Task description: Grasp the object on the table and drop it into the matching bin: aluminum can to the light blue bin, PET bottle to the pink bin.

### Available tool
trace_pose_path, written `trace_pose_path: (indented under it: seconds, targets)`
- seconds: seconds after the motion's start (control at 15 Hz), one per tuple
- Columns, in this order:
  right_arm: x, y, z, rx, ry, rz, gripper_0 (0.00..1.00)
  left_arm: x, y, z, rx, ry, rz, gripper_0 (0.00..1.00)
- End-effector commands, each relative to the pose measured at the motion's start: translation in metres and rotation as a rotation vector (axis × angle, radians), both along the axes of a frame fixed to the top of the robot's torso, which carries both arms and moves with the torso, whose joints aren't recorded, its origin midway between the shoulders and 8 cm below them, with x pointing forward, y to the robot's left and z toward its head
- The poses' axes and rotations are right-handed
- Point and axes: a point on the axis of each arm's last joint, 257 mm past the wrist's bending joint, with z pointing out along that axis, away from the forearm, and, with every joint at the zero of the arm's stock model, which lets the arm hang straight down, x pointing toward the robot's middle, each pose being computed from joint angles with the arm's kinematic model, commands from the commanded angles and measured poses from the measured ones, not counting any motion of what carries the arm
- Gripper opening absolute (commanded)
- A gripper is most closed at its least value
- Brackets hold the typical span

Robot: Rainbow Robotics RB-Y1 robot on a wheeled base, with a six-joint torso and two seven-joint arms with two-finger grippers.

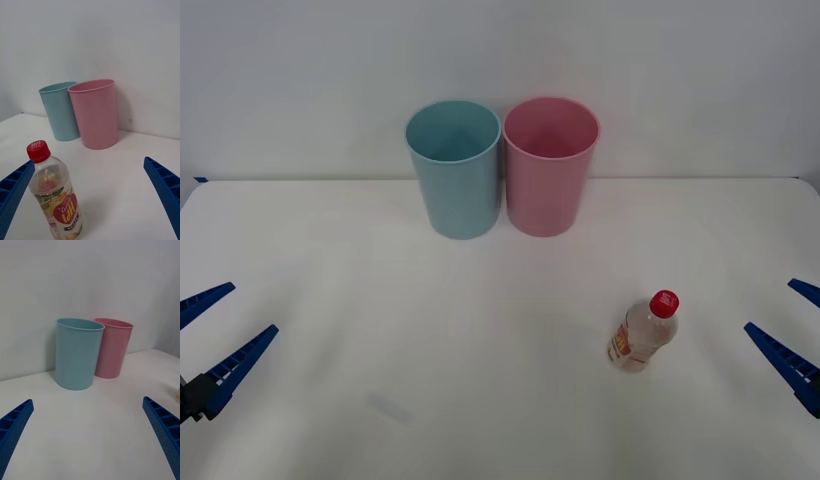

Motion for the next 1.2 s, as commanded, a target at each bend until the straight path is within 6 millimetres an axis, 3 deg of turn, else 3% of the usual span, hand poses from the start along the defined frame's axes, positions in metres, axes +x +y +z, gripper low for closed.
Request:
trace_pose_path:
  seconds: [0.07,0.13,0.27,0.73,1.2]
  targets:
    - [0.000,0.000,0.000,0.000,0.000,0.000,1.00,0.000,0.000,0.000,0.000,0.000,0.000,1.00]
    - [-0.004,0.007,-0.008,0.028,0.014,0.004,1.00,0.000,0.000,0.000,0.000,0.000,0.000,1.00]
    - [-0.006,0.013,-0.006,0.037,0.011,0.025,1.00,0.000,0.000,0.000,0.000,0.000,0.000,1.00]
    - [-0.024,0.018,-0.017,0.015,0.034,0.061,1.00,0.000,0.000,0.000,0.000,0.000,0.000,1.00]
    - [-0.044,0.019,-0.041,-0.131,-0.007,0.059,1.00,0.000,0.000,0.000,0.000,0.000,0.000,1.00]
